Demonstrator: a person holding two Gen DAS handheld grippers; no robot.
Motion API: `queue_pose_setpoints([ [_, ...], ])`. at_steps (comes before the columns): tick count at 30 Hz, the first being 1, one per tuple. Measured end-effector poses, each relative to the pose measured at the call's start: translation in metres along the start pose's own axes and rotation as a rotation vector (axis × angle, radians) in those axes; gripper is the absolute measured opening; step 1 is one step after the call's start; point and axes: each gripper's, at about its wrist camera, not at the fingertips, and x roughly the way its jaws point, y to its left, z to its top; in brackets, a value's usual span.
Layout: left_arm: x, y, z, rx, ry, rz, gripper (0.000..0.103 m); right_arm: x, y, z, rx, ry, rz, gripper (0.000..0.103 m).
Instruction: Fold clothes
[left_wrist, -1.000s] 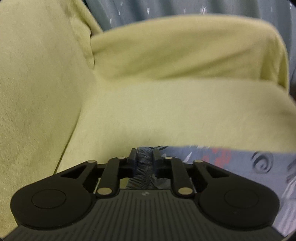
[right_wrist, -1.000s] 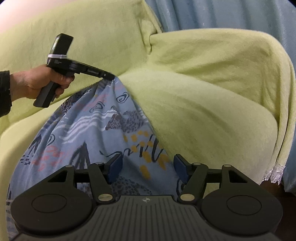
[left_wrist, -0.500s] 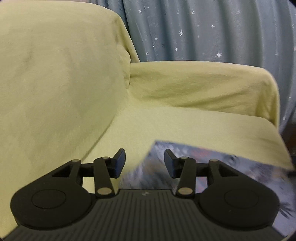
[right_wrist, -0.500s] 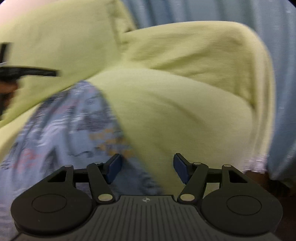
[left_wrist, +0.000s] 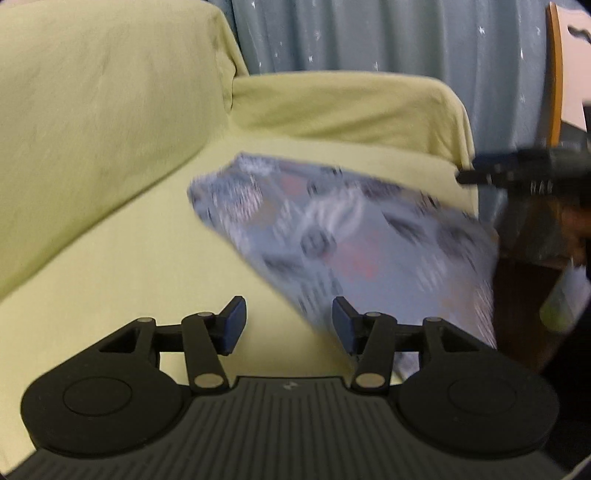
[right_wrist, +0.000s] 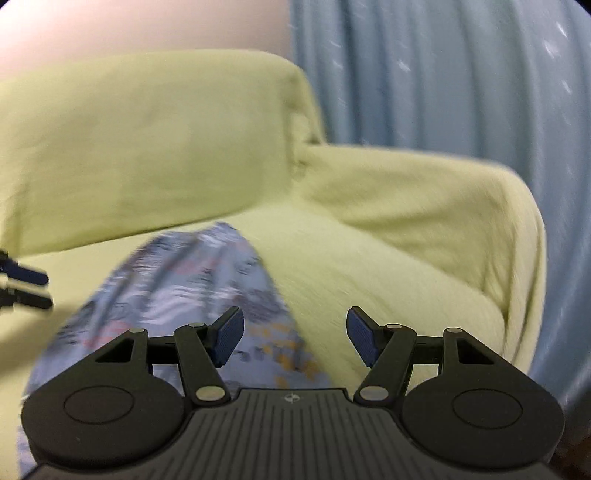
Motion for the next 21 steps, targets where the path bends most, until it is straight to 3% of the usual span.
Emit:
queue_pose_setpoints([
  [4,-0.024,-0.015,-0.024,-0.046,0.02,0.018,0.053,-0.03,0.033,0.011,-0.086,-0.012,0.193,0.064],
  [7,-0.041,-0.014,-0.024,-0.078,0.008,0.047,0.053,-0.042,0.061,0.013,-0.167,0.062,0.347,0.055],
  [12,-0.069,-0.011,-0.025,-0.13,-0.013,0.095,0.054,-0.046,0.105,-0.015,-0.416,0.195,0.441,0.05],
  [16,-0.092,-0.009,-0.025,-0.172,-0.029,0.133,0.054,-0.044,0.126,-0.039,-0.529,0.257,0.453,0.021],
  [21,-0.12,-0.008,-0.024,-0.22,-0.057,0.175,0.06,-0.041,0.153,-0.057,-0.674,0.28,0.454,0.026],
])
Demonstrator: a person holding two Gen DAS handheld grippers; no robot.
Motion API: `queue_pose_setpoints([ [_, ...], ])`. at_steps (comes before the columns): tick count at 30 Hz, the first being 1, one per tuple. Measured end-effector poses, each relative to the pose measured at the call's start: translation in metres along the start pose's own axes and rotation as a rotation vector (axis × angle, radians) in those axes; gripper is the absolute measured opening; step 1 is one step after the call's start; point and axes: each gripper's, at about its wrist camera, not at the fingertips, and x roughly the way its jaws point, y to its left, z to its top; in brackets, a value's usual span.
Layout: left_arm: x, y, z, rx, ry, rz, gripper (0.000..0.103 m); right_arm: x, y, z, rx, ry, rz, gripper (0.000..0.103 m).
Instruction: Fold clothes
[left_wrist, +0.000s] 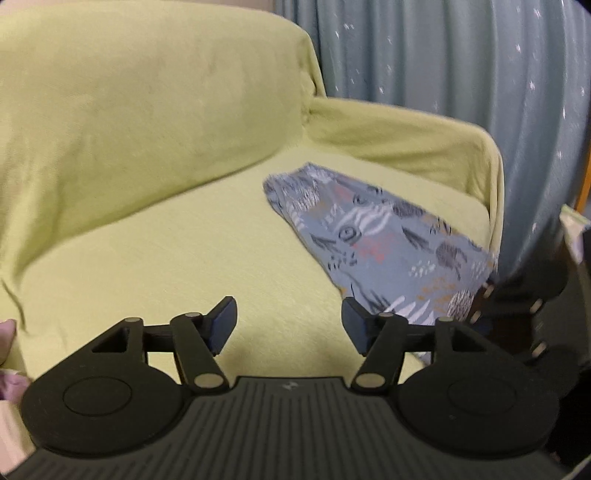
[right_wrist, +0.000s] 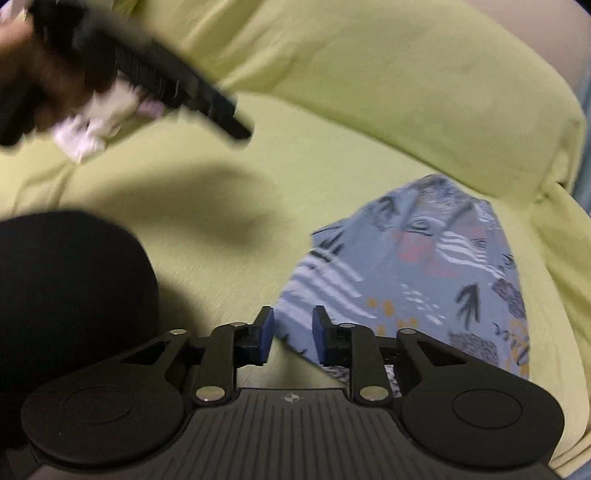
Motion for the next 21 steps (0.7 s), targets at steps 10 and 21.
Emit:
queue_pose_setpoints([
  [10,-0.002,-0.008,-0.003,0.059,-0.005,0.008,0.068,0.013,0.007,-0.001,-0.001,0.05,-0.052,0.0],
  [21,0.062,-0.055,-0.009,0.166,0.065,-0.079,0.075,-0.042,-0.073,-0.005,0.434,-0.135,-0.019,0.0],
])
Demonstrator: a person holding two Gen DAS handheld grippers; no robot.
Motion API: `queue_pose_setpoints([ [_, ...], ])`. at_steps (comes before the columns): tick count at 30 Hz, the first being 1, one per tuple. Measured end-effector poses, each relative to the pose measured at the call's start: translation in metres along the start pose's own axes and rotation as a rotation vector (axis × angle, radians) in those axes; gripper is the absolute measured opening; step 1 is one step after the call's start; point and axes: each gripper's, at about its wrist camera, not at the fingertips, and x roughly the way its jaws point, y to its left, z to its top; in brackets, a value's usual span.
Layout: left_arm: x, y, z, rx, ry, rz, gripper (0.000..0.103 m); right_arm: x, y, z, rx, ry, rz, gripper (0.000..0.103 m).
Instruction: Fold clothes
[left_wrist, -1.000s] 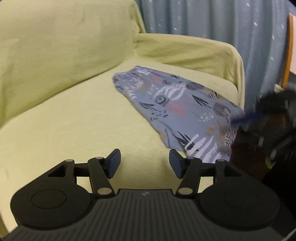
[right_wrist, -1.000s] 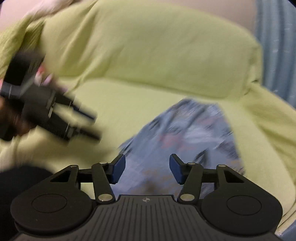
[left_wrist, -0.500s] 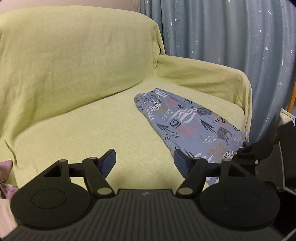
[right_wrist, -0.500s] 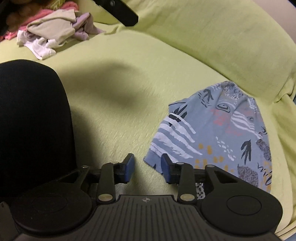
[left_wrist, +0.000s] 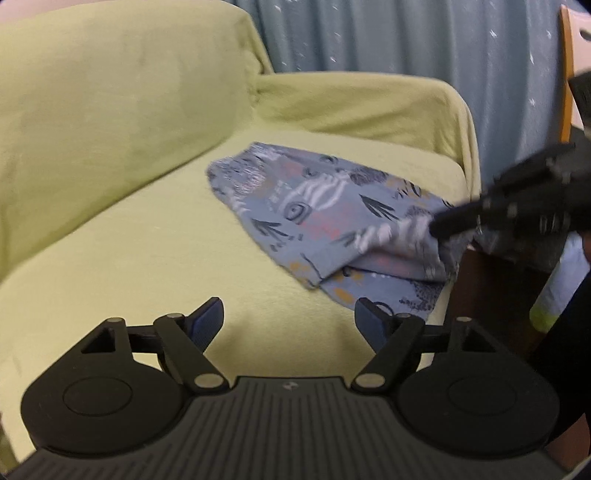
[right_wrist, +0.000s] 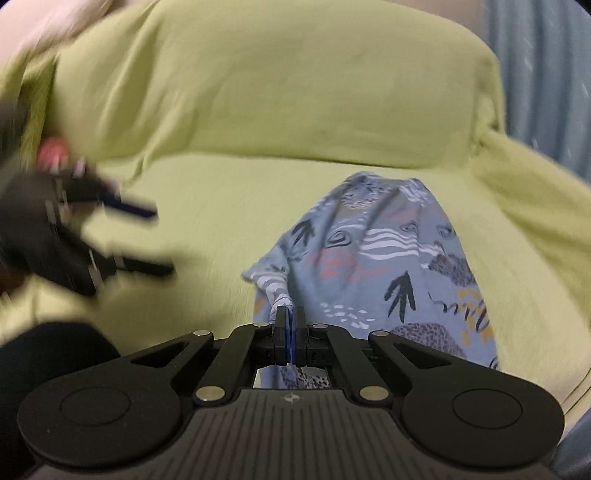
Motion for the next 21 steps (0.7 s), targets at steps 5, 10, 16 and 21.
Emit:
queue_pose_setpoints([
  [5,0.035,-0.002,0.012,-0.02,0.03,-0.034,0.075,-0.003,-0.03,0.009,0.169,-0.048,0.074,0.0],
  [10,0.07,-0.001,0.026,-0.055,0.06,-0.065,0.075,-0.006,-0.041,0.016,0.196,-0.097,0.061,0.0],
  [16,0.094,0.015,0.033,-0.164,0.093,-0.083,0.049,-0.009,-0.053,0.025,0.228,-0.155,0.045,0.0],
  [21,0.087,0.042,0.023,-0.262,0.08,-0.064,0.054,-0.016,-0.06,0.028,0.223,-0.206,-0.04,0.0],
])
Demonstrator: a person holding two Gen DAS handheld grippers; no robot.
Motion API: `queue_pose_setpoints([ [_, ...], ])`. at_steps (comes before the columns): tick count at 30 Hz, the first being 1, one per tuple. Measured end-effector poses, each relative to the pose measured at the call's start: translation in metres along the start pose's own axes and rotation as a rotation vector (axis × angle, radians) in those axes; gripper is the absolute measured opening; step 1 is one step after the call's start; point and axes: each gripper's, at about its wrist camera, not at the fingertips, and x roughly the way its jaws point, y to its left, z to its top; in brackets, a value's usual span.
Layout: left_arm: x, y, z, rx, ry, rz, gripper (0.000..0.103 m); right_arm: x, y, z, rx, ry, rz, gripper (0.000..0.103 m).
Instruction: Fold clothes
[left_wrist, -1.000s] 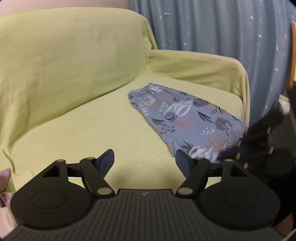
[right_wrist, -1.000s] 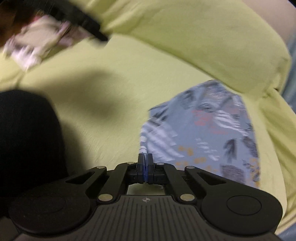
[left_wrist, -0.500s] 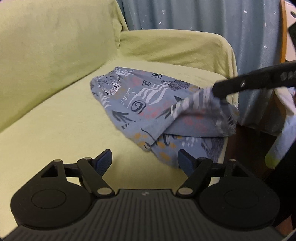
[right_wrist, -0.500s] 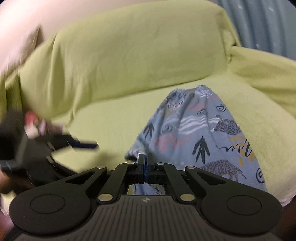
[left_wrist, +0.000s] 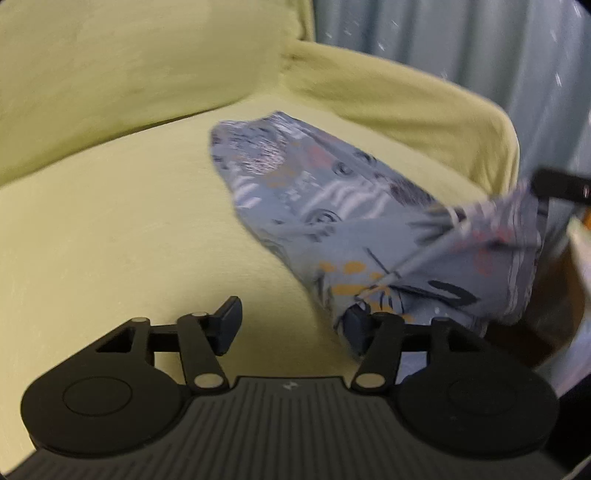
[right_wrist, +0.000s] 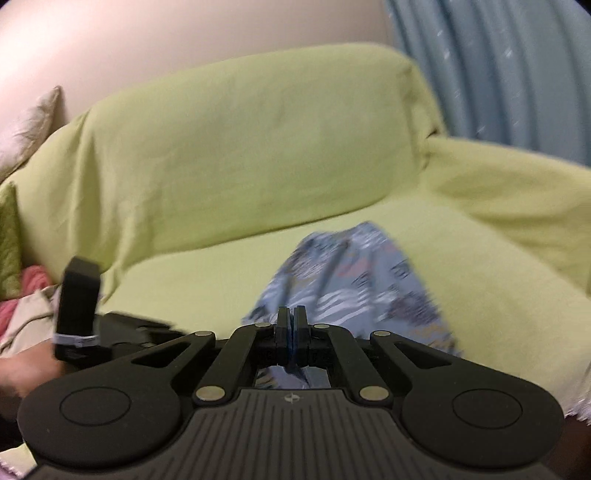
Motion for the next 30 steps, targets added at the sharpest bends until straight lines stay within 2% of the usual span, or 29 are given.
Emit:
queue_pose_setpoints([
  [2,-0.002,0.005,-0.001,-0.009,0.003,-0.012,0.042,-0.002,-0.002,0.001,-0.011,-0.01,-0.031,0.0],
  [4,-0.005,0.007,-0.001,-0.006,0.001,-0.024,0.025,-0.001,-0.004,0.0,-0.021,-0.006,-0.05,0.0],
  [6,-0.009,0.005,0.0,0.008,-0.004,-0.035,0.019,0.0,-0.004,-0.003,-0.017,0.008,-0.049,0.0],
  [8,-0.013,0.002,0.0,0.022,-0.009,-0.047,0.019,0.002,-0.004,-0.008,-0.021,0.03,-0.037,0.0],
  [10,-0.017,0.0,0.001,0.036,-0.014,-0.059,0.014,0.005,-0.002,-0.012,-0.025,0.059,-0.014,0.0],
  [13,-0.021,-0.003,0.006,0.055,-0.018,-0.077,0.014,0.009,0.011,-0.022,-0.079,0.11,0.043,0.021],
  [17,-0.018,-0.006,0.017,0.076,0.007,-0.109,0.013,0.014,0.051,-0.044,-0.264,0.166,0.156,0.032],
  [19,-0.016,-0.007,0.024,0.087,0.02,-0.127,0.013,0.02,0.072,-0.056,-0.379,0.191,0.144,0.035],
  [20,-0.016,-0.008,0.027,0.091,0.026,-0.138,0.013,0.024,0.082,-0.063,-0.437,0.203,0.137,0.043],
  [22,-0.016,-0.011,0.033,0.114,0.027,-0.146,0.013,0.03,0.093,-0.073,-0.527,0.214,0.114,0.052],
  [23,-0.016,-0.012,0.036,0.128,0.027,-0.149,0.013,0.034,0.096,-0.078,-0.558,0.219,0.104,0.053],
  [25,-0.015,-0.016,0.04,0.16,0.031,-0.145,0.013,0.043,0.097,-0.083,-0.591,0.237,0.073,0.049],
  [27,-0.014,-0.018,0.042,0.191,0.035,-0.139,0.014,0.047,0.088,-0.079,-0.545,0.242,0.046,0.028],
  [28,-0.014,-0.019,0.043,0.206,0.037,-0.136,0.014,0.045,0.082,-0.076,-0.519,0.236,0.03,0.011],
  [29,-0.013,-0.02,0.044,0.229,0.042,-0.128,0.014,0.043,0.076,-0.074,-0.492,0.231,0.013,0.0],
  [30,-0.012,-0.021,0.044,0.251,0.048,-0.121,0.014,0.041,0.07,-0.071,-0.466,0.225,-0.004,0.0],
])
